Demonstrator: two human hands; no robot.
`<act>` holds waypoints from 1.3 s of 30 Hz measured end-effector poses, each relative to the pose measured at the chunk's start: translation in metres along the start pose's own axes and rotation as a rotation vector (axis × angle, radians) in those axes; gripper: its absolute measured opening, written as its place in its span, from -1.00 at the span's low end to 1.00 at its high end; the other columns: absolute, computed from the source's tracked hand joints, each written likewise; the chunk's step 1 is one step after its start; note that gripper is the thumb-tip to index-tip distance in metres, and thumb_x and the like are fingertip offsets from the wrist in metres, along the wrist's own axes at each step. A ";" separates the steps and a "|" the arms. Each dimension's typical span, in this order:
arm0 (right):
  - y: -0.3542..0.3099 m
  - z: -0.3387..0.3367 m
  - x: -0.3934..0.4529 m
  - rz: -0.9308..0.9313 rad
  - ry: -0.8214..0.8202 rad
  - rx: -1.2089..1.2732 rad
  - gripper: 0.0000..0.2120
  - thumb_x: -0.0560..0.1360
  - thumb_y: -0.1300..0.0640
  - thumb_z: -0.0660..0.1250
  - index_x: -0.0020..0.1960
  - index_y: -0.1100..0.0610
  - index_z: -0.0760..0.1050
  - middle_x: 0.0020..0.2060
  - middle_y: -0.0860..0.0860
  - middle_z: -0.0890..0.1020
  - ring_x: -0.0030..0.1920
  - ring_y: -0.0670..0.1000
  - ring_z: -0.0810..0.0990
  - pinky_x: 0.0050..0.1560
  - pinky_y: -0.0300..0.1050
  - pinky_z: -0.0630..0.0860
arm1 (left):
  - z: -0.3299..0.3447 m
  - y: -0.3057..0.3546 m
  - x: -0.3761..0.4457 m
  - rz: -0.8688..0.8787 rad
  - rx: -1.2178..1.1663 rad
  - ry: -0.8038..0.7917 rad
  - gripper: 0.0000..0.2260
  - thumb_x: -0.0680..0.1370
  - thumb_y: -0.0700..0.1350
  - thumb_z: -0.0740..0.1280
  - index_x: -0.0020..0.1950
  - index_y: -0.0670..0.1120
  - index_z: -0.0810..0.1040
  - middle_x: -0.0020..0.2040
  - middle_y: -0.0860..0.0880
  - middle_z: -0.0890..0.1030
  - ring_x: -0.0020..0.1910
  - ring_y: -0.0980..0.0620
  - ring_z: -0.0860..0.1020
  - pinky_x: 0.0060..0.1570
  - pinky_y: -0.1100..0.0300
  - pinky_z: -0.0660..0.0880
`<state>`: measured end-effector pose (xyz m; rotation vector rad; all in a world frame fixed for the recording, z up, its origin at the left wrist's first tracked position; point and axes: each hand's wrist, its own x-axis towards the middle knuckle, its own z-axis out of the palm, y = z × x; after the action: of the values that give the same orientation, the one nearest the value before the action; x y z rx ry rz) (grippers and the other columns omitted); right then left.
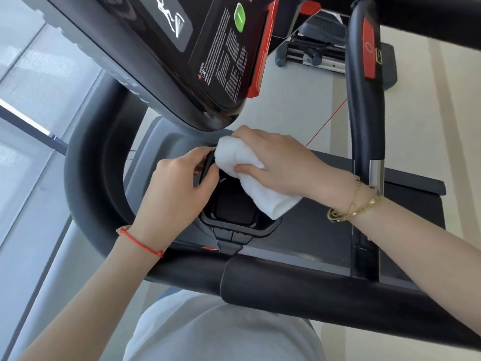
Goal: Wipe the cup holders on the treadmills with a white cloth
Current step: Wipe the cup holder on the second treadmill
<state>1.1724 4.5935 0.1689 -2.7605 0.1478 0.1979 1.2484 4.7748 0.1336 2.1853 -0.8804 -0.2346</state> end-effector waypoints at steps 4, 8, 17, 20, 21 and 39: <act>0.005 -0.001 -0.017 0.047 0.031 0.019 -0.69 0.60 -0.04 0.23 0.27 0.06 0.30 0.05 -0.05 0.52 -0.02 0.11 0.48 -0.12 -0.03 0.29 | -0.003 0.002 -0.001 -0.024 -0.022 -0.022 -0.73 0.59 -0.05 0.32 0.28 0.01 0.60 -0.09 0.12 0.69 -0.08 0.19 0.64 0.02 0.51 0.45; 0.012 -0.006 -0.027 0.125 -0.023 0.122 -0.74 0.60 -0.04 0.23 0.17 0.08 0.29 -0.07 -0.07 0.44 -0.09 0.08 0.42 -0.14 -0.06 0.24 | -0.003 0.002 -0.001 -0.022 -0.017 -0.013 -0.73 0.59 -0.05 0.31 0.28 0.00 0.60 -0.08 0.17 0.67 -0.05 0.25 0.62 0.04 0.60 0.38; -0.001 -0.003 -0.003 0.041 0.029 -0.005 -0.72 0.59 -0.03 0.26 0.16 0.12 0.33 -0.22 -0.10 0.41 -0.15 0.11 0.41 -0.20 -0.03 0.26 | -0.005 0.002 0.001 0.028 -0.027 0.006 -0.76 0.58 -0.14 0.37 0.24 -0.06 0.64 -0.07 0.20 0.67 -0.04 0.31 0.61 0.06 0.53 0.43; 0.015 -0.004 -0.017 0.112 0.011 0.092 -0.73 0.59 -0.03 0.26 0.12 0.14 0.34 -0.31 -0.17 0.31 -0.16 0.08 0.36 -0.20 -0.06 0.20 | -0.008 0.005 -0.002 -0.037 -0.027 -0.014 -0.74 0.58 -0.06 0.34 0.27 0.01 0.61 -0.07 0.24 0.64 -0.07 0.42 0.56 0.04 0.62 0.36; 0.017 -0.004 -0.018 0.119 0.006 0.106 -0.73 0.59 -0.04 0.26 0.12 0.14 0.34 -0.31 -0.17 0.32 -0.17 0.08 0.36 -0.22 -0.06 0.19 | -0.008 0.007 -0.003 -0.057 -0.017 -0.013 -0.72 0.58 -0.04 0.33 0.28 0.02 0.60 -0.08 0.24 0.64 -0.09 0.40 0.56 0.01 0.64 0.34; 0.009 -0.002 -0.005 0.064 0.024 0.132 -0.73 0.57 -0.06 0.28 0.00 0.13 0.33 -0.31 -0.10 0.36 -0.17 0.06 0.34 -0.23 -0.05 0.13 | -0.001 0.014 -0.019 -0.093 0.059 0.062 -0.66 0.58 -0.11 0.32 0.36 -0.01 0.54 0.01 0.19 0.61 -0.02 0.30 0.54 0.04 0.65 0.32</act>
<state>1.1662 4.5844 0.1684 -2.6294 0.2471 0.1650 1.2276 4.7817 0.1422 2.2790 -0.7612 -0.1866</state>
